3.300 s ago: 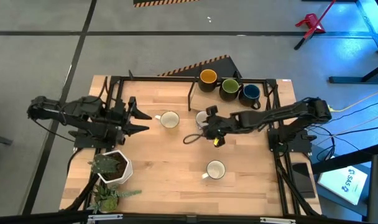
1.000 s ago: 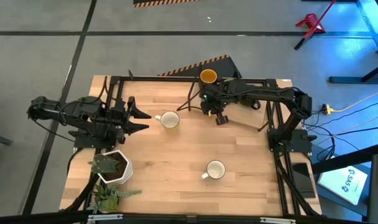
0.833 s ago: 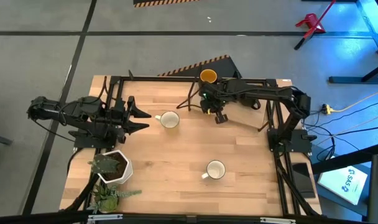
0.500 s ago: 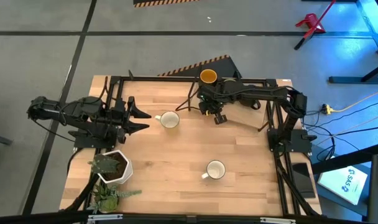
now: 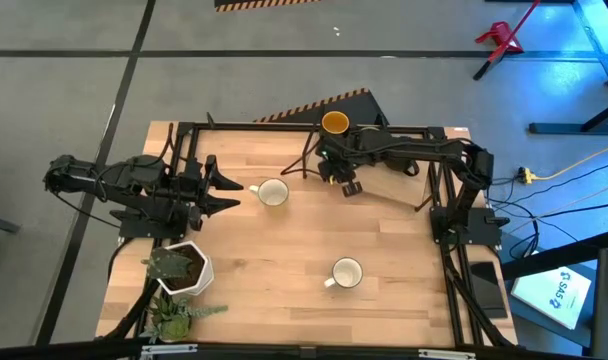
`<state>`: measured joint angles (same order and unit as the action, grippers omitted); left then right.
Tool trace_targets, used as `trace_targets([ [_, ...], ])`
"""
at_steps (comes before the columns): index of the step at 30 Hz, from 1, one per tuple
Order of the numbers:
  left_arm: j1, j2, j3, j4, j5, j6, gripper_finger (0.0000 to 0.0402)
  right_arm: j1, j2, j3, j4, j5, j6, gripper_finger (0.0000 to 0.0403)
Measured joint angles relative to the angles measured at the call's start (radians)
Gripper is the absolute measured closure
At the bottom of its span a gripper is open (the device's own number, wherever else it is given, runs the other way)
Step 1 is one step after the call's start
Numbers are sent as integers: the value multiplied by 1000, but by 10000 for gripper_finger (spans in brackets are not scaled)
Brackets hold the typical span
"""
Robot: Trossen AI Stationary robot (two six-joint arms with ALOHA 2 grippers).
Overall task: Place coffee mugs
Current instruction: Put the top blue patterned mug on the shelf
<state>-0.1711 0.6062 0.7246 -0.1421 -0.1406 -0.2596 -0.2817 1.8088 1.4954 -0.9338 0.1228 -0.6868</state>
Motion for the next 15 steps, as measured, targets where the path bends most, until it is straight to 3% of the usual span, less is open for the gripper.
trace_targets([
  [7, 0, 0, 0, 0, 0, 0, 213, 0, 0, 67, -16, 25, -2, 244],
  [15, 0, 0, 0, -2, 0, 0, 213, 13, 0, 209, -211, 40, 42, 254],
])
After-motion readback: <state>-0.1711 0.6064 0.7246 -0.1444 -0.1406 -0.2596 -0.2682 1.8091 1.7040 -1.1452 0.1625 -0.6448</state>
